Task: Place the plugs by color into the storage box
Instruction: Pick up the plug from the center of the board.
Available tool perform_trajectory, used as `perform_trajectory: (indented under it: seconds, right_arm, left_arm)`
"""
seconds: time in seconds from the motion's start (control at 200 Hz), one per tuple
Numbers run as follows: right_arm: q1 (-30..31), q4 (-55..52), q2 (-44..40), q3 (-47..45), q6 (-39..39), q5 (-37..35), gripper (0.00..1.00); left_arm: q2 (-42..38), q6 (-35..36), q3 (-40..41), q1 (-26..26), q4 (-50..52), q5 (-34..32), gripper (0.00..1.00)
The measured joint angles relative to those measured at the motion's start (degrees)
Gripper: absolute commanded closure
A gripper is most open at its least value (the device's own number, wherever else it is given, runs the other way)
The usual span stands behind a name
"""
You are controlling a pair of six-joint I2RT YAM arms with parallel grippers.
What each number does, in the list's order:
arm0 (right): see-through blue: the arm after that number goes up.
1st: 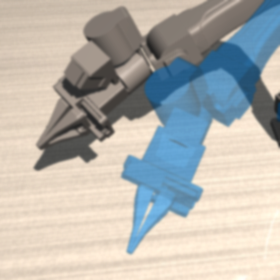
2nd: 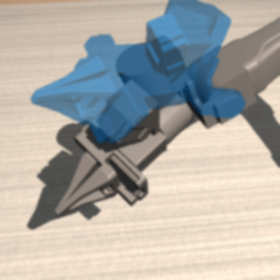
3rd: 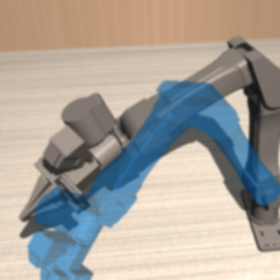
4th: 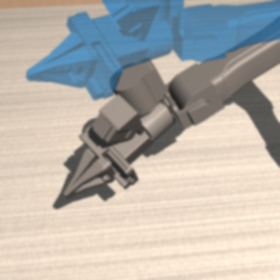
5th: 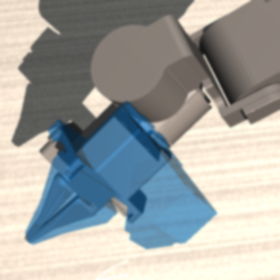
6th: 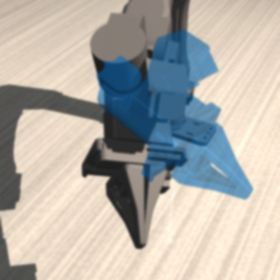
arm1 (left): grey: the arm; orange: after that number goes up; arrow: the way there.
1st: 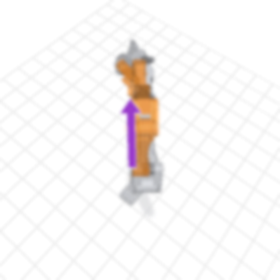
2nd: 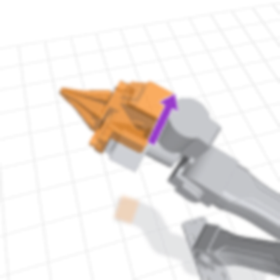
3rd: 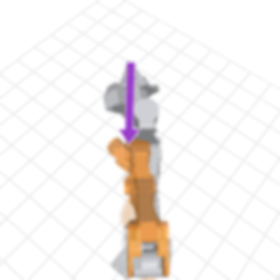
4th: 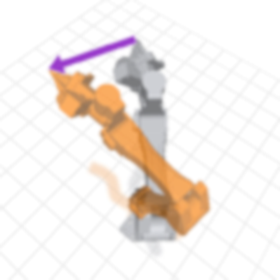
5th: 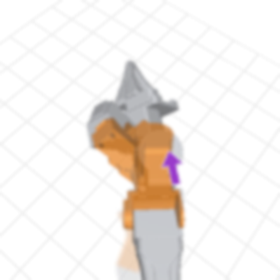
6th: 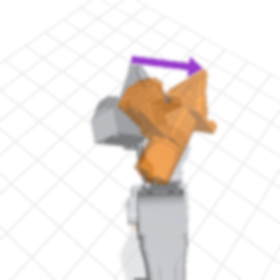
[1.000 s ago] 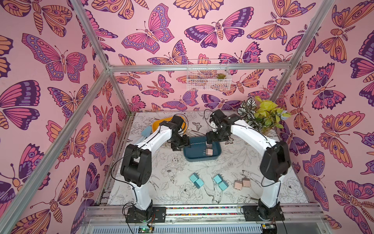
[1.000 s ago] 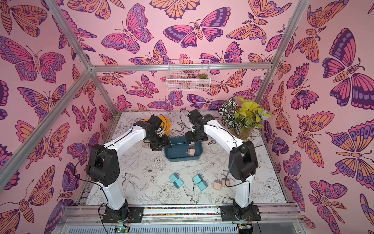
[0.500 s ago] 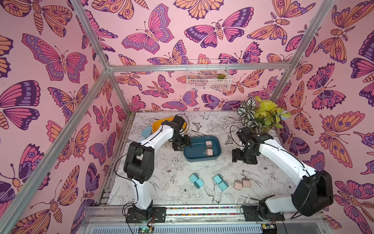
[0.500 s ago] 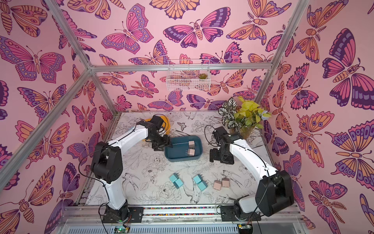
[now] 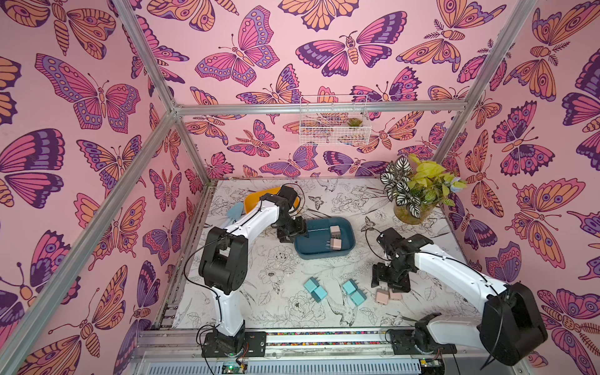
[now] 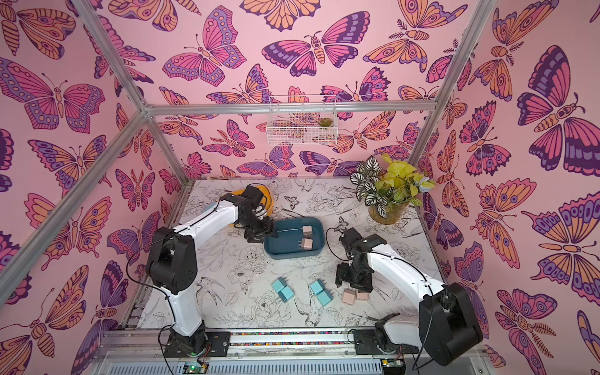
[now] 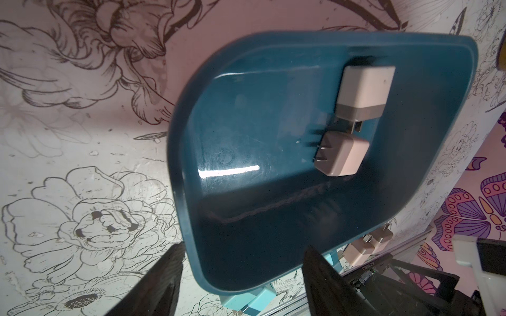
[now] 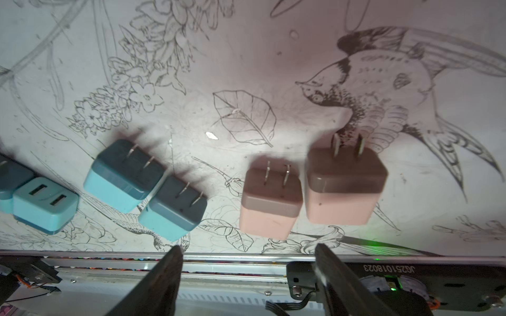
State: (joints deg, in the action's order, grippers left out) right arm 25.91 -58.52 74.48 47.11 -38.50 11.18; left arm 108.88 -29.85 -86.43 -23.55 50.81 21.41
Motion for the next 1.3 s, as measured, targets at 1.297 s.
perform_trajectory:
  seconds: [1.297]
  right_arm:
    - [0.9, 10.3, 6.3, -8.5, -4.3, 2.4, 0.5]
  left_arm:
    - [-1.3, -1.3, 1.9, -0.1, 0.0, -0.4, 0.29]
